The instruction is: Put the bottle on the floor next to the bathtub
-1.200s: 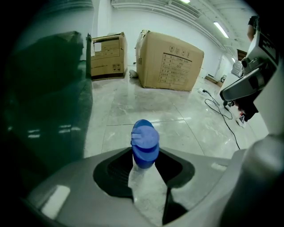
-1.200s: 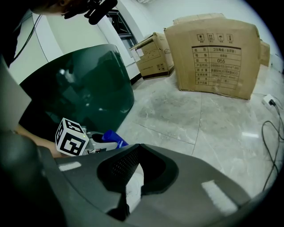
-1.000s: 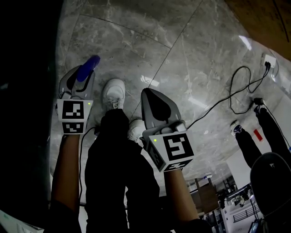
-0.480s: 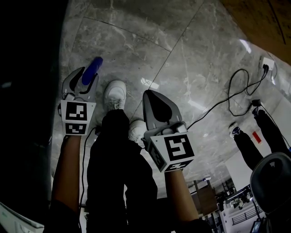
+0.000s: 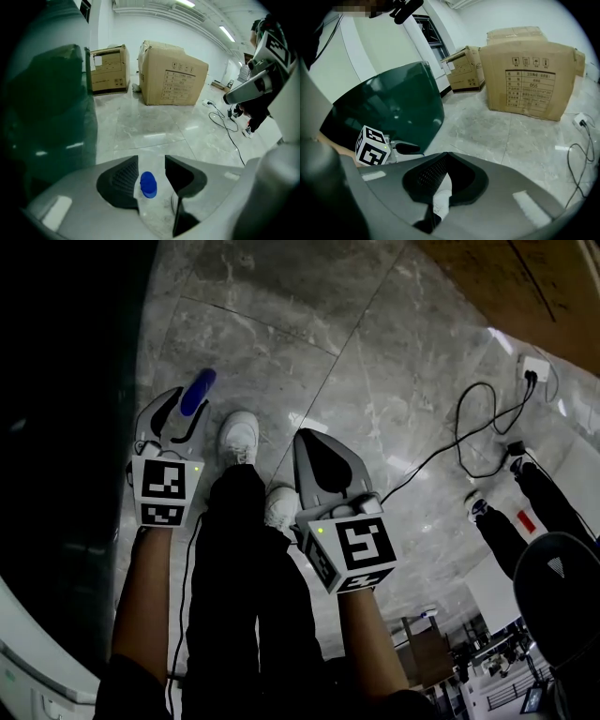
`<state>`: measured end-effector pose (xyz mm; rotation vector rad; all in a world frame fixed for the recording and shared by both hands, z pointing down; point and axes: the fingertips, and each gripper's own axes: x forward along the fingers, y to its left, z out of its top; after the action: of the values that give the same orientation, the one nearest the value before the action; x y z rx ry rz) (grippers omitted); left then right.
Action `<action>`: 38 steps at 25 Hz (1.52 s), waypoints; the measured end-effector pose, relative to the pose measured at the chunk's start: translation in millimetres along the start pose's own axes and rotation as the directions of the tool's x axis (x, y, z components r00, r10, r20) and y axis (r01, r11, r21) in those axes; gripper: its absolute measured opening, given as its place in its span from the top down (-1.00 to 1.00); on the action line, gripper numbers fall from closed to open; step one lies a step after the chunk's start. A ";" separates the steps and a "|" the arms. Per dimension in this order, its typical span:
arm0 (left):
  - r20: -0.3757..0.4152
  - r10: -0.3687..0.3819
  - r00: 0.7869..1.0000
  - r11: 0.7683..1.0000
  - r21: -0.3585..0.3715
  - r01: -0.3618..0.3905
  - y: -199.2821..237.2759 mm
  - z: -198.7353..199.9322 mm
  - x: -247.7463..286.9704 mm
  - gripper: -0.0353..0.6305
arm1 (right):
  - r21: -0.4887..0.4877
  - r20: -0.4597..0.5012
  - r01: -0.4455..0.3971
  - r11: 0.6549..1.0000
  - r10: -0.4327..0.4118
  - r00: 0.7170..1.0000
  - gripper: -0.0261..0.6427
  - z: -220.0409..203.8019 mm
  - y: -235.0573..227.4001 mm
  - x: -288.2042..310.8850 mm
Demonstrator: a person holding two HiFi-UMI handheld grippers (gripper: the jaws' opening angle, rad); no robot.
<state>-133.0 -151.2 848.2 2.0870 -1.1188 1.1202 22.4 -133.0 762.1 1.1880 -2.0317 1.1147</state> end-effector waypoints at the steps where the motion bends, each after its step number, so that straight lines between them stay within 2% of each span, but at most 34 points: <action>1: 0.005 0.001 1.000 1.000 0.000 -0.001 -0.5 7.3 -5.8 0.38 | -0.001 0.007 0.000 1.000 0.000 1.000 0.85 6.4 1.8 -5.4; 11: 0.105 -0.002 0.994 1.000 0.002 0.002 -7.7 86.7 -78.2 0.45 | -0.031 0.105 0.008 0.999 -0.005 0.994 0.85 72.9 34.4 -64.8; 13: 0.123 -0.002 0.992 1.000 0.017 0.000 -11.7 103.4 -95.9 0.57 | -0.036 0.140 0.020 0.999 -0.014 0.990 0.85 87.3 39.9 -82.0; 24: 0.189 0.003 0.982 0.999 0.041 -0.011 -20.1 157.9 -184.9 0.89 | -0.028 0.234 0.068 0.997 -0.060 0.970 0.85 132.4 67.4 -158.0; 30: 0.230 -0.002 0.973 0.999 0.036 -0.006 -26.9 181.7 -232.2 0.89 | -0.032 0.295 0.094 0.995 -0.080 0.952 0.85 162.1 84.4 -201.4; 38: 0.313 0.011 0.950 0.997 0.063 -0.033 -36.6 234.2 -307.5 0.89 | -0.052 0.394 0.108 0.993 -0.079 0.916 0.85 209.0 105.4 -263.2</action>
<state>-100.7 -175.0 462.0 2.3702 -1.2653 0.8656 46.2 -166.4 412.3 1.5521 -2.2550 0.7948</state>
